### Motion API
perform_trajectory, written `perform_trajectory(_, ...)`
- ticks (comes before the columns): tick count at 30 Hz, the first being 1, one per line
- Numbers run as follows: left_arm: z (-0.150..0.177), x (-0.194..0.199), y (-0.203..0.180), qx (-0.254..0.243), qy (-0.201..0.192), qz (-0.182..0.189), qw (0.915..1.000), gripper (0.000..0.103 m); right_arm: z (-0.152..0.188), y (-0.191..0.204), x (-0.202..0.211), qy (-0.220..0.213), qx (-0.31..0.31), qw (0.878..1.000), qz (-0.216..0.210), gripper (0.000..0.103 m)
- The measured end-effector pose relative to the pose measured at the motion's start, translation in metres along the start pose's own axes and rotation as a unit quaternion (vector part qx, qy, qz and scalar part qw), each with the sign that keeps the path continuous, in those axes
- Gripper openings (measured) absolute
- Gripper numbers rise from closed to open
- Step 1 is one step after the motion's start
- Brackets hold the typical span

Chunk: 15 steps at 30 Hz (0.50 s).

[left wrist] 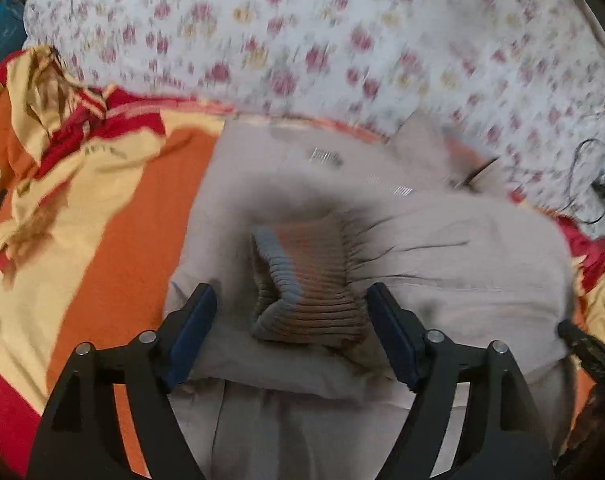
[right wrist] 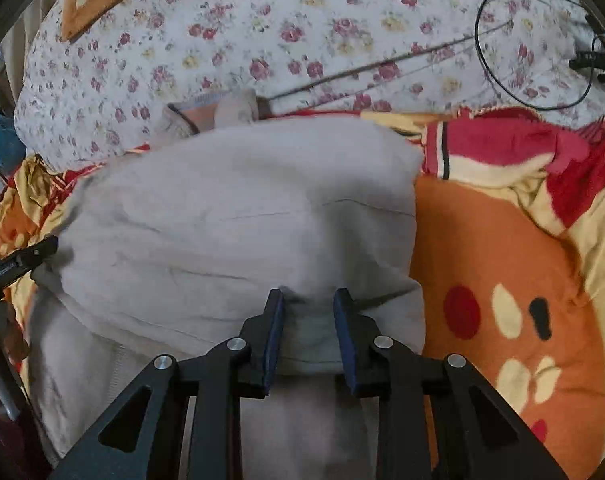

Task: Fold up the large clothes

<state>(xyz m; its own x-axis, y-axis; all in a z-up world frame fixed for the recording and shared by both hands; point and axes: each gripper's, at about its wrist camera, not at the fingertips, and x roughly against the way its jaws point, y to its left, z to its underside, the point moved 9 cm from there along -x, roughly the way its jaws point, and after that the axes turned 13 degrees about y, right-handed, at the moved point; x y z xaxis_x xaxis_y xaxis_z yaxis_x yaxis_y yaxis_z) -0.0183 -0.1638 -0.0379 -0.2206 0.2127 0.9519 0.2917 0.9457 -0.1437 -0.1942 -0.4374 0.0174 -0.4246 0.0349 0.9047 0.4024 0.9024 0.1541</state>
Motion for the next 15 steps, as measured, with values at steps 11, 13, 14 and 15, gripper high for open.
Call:
perform_trajectory(11, 0.004, 0.009, 0.000, -0.005, -0.013, -0.013, 0.9998, 0.082, -0.013, 0.042, 0.033, -0.027, 0.033, 0.999, -0.023, 0.041)
perform_trajectory(13, 0.004, 0.007, -0.001, -0.002, -0.013, -0.011, 0.9999, 0.082, -0.012, 0.042, 0.017, -0.014, 0.039, 0.999, 0.004, 0.040)
perform_trajectory(14, 0.004, 0.007, -0.002, -0.004, -0.013, -0.013, 0.9998, 0.082, -0.008, 0.037, 0.003, 0.003, 0.038, 0.999, 0.025, 0.038)
perform_trajectory(15, 0.004, 0.007, -0.003, -0.006, -0.013, -0.014, 0.9998, 0.082, -0.005, 0.034, -0.006, 0.014, 0.037, 0.999, 0.031, 0.037)
